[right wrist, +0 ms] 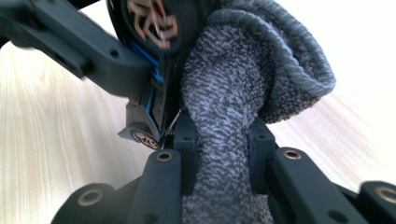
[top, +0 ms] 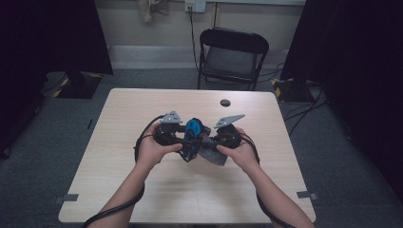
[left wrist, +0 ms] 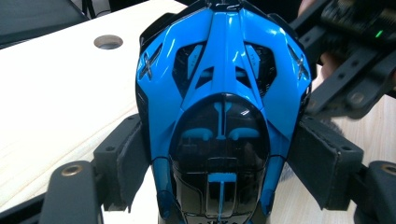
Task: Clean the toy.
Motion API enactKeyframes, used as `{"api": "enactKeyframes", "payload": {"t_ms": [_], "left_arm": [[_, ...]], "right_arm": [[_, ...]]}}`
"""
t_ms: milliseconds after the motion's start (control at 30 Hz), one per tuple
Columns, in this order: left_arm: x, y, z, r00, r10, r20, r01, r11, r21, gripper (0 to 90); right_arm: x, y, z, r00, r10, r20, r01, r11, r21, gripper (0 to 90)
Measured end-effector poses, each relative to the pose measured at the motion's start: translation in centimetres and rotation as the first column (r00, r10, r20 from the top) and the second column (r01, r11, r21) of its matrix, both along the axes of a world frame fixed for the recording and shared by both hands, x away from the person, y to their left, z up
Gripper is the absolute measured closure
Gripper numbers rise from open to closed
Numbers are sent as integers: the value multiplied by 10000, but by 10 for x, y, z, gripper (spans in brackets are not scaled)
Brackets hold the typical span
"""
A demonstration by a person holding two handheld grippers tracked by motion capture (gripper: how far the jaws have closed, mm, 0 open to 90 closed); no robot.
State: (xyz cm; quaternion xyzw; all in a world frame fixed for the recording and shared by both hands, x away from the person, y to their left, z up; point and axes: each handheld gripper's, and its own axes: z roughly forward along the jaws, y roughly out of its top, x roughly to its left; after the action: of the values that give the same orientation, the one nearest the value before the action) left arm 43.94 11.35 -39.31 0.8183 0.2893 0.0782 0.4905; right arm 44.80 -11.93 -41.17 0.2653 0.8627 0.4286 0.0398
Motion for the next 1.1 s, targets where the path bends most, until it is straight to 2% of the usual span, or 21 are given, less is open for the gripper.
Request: {"api": "enactKeyframes", "payload": {"t_ms": [267,433,567,600,800,833,933,1100], "left_arm": [[-3,0,5,9999,-57,160,60,9999,-136,246],[-4,1,5,9999,-76,143,79,9999,-151,246],[-5,4,3,9999,-39,129,41,9999,-100,246],[-6,5,1,9999,-8,112,8,10000,-10,246],[-6,7,-3,10000,46,76,-47,9999,109,246],[-7,7,-4,10000,33,61,-34,9999,112,246],[-7,5,-7,10000,-2,26,2,9998,218,246],[-8,1,-12,10000,-53,-5,53,9995,322,246]], "right_arm": [[-3,8,-16,9996,166,-238,-172,9995,-262,725],[-4,7,-18,9996,137,-232,-145,9993,-357,725],[-1,-1,-11,9999,-99,-54,97,9994,-339,725],[0,-7,-3,9994,-274,213,282,9990,-358,725],[5,-21,24,9953,-690,680,690,9976,30,724],[5,-21,24,9953,-690,680,690,9976,30,724],[7,-22,39,9924,-788,944,763,9967,292,725],[7,-17,49,9921,-675,1060,628,9969,474,725]]}}
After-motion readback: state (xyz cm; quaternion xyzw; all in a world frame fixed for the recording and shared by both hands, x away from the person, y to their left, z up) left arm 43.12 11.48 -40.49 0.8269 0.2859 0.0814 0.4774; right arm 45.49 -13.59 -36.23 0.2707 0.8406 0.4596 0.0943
